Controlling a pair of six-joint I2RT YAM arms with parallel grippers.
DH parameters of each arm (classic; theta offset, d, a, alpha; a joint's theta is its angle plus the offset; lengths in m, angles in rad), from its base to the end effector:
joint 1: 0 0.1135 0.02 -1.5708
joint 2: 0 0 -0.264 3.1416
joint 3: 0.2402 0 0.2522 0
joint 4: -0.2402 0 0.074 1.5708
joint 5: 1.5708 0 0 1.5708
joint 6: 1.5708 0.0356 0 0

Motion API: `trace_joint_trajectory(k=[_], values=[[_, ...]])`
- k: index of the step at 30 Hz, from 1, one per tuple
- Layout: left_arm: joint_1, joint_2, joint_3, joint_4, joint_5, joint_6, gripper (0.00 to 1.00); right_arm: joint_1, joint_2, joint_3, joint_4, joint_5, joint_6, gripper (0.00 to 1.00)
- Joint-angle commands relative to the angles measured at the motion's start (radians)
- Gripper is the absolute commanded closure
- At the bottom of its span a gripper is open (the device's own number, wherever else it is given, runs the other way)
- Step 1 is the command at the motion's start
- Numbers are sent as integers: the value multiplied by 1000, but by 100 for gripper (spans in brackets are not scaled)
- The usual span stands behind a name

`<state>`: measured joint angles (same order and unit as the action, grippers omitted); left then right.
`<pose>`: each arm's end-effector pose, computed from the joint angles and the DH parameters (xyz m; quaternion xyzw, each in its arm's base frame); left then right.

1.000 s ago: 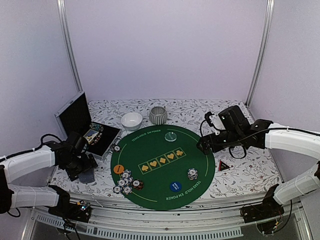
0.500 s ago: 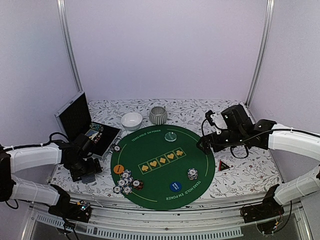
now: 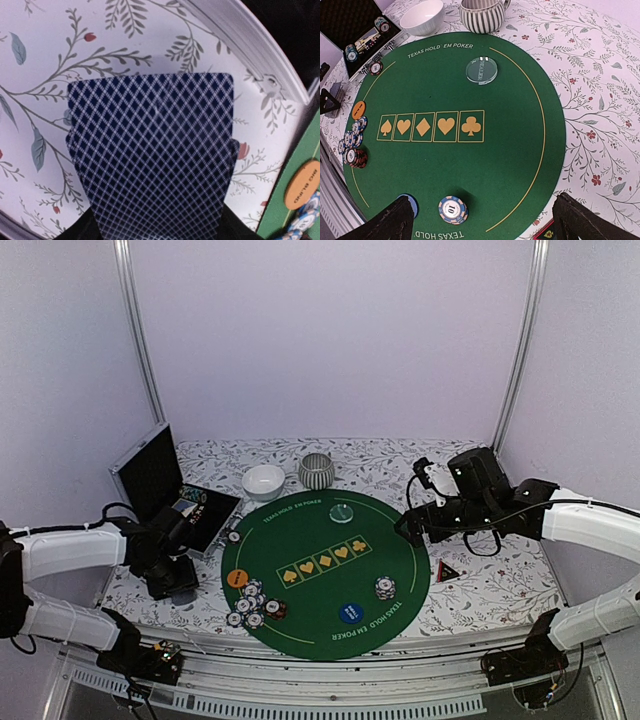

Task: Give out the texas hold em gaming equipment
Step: Pick up the poker card from the center of the board, then pass from the left arm to the right

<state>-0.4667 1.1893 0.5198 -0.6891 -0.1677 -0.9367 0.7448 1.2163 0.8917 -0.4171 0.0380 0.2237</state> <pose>0.1581 -0.0730 0.1469 -0.2393 0.9616 -0.0045 0.1344 0.1924 0.1755 0.2658 -0.2283 0.8862 0.1721 0.3645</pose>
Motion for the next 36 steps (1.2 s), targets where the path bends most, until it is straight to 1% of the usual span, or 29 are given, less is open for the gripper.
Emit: trace_joint_trajectory(k=[1, 8, 11, 15, 18, 22, 25, 27, 31, 33, 35, 36], values=[[-21, 6, -18, -7, 60, 3, 47, -5, -8, 2, 26, -24, -5, 1], [-39, -23, -3, -8, 69, 10, 59, -5, -14, 7, 25, -40, 0, 1], [-70, -47, 32, -21, 70, 1, 60, -5, -6, 16, 27, -61, 3, 1], [-141, -79, 103, -75, 21, -37, 61, -5, 15, 37, 31, -100, 8, 1], [-180, -93, 153, -106, 11, -18, 61, -4, 17, 49, 52, -162, 5, 1], [-234, -66, 272, -160, 16, 90, 62, -5, -2, 73, 78, -232, 2, 1], [-309, -4, 422, -197, 27, 225, 61, -4, 0, 91, 75, -230, 5, 1], [-382, 57, 533, -230, 17, 327, 61, -5, 17, 104, 75, -242, 8, 1], [-601, 200, 737, -310, -75, 543, 61, -3, 77, 152, 82, -349, 25, 1], [-697, 274, 799, -352, -122, 641, 60, -2, 101, 169, 110, -415, 45, 0], [-761, 345, 841, -397, -157, 709, 61, 8, 121, 180, 147, -475, 79, 2], [-773, 367, 857, -411, -155, 736, 61, 17, 128, 176, 170, -508, 92, 3]])
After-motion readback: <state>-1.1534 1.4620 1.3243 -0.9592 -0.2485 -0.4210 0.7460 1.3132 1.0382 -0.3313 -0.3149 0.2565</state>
